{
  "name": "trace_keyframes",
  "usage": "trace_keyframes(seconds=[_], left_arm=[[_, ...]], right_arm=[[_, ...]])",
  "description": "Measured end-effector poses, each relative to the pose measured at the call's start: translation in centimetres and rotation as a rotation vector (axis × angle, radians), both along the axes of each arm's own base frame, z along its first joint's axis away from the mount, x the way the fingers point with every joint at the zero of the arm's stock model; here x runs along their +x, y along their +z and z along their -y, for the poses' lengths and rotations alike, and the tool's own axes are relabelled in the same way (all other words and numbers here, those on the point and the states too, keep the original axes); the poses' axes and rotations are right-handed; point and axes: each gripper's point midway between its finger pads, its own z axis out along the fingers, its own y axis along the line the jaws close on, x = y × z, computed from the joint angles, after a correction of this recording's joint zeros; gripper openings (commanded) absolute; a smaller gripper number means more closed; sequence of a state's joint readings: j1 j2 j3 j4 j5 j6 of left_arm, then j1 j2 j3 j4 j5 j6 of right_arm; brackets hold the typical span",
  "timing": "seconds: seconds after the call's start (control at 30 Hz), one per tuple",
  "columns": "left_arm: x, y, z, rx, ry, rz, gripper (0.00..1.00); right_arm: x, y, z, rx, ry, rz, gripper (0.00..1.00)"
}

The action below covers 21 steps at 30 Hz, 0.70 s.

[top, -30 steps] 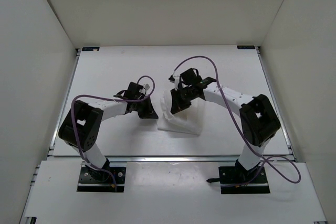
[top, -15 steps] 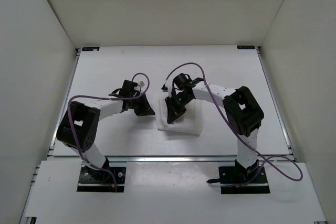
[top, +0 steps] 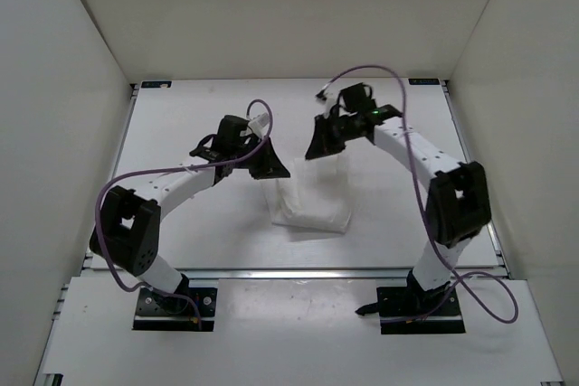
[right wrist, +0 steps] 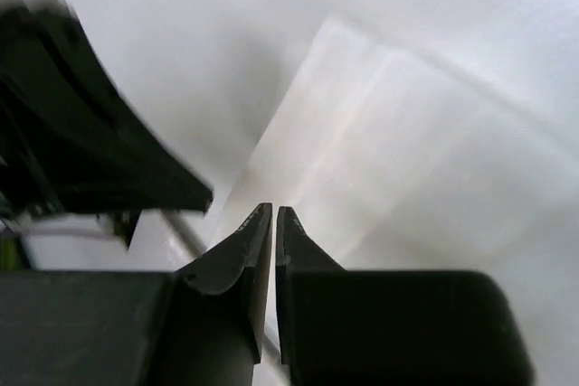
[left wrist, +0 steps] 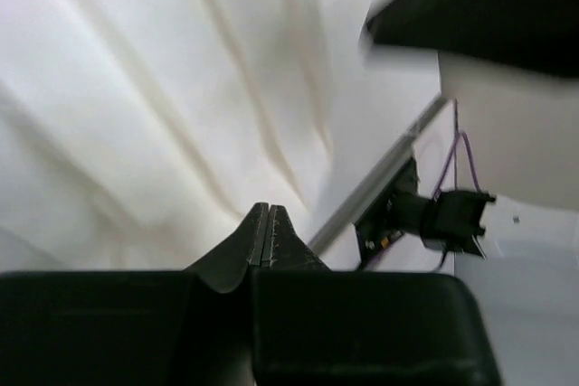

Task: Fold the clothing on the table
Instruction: Fold the skirt

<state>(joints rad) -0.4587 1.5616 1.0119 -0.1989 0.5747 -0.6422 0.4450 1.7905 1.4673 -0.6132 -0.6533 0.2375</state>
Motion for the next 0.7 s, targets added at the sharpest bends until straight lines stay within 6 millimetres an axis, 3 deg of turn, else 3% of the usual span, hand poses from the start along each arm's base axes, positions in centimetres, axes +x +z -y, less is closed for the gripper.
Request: trace_keyframes(seconds=[0.1, 0.17, 0.23, 0.33, 0.43, 0.5, 0.63, 0.7], left_arm=[[-1.8, 1.1, 2.2, -0.032, -0.077, 0.028, 0.00], [-2.8, 1.3, 3.3, -0.042, -0.116, 0.034, 0.00], [-3.8, 1.2, 4.4, -0.050, -0.155, 0.033, 0.00], [-5.2, 0.3, 5.7, -0.038, -0.202, 0.020, 0.00], [-6.8, -2.1, 5.9, 0.002, -0.234, -0.008, 0.00], [-8.2, -4.6, 5.0, 0.041, -0.241, -0.052, 0.00], [-10.2, -10.9, 1.8, 0.151, -0.210, -0.178, 0.00], [-11.2, -12.8, 0.5, 0.160, -0.196, -0.250, 0.00]], right_arm=[[2.7, 4.1, 4.5, 0.028, -0.145, 0.142, 0.00], [2.8, 5.1, 7.2, 0.035, -0.219, 0.183, 0.00], [2.3, 4.3, 9.2, 0.028, -0.273, 0.177, 0.00], [0.9, 0.6, 11.3, -0.011, -0.327, 0.098, 0.00], [-1.0, -3.3, 12.8, -0.050, -0.368, -0.011, 0.00], [-1.8, -4.4, 13.4, -0.063, -0.387, -0.049, 0.00], [-1.5, -4.0, 14.4, -0.070, -0.418, -0.031, 0.04], [-1.2, -3.4, 14.8, -0.072, -0.424, -0.015, 0.08]])
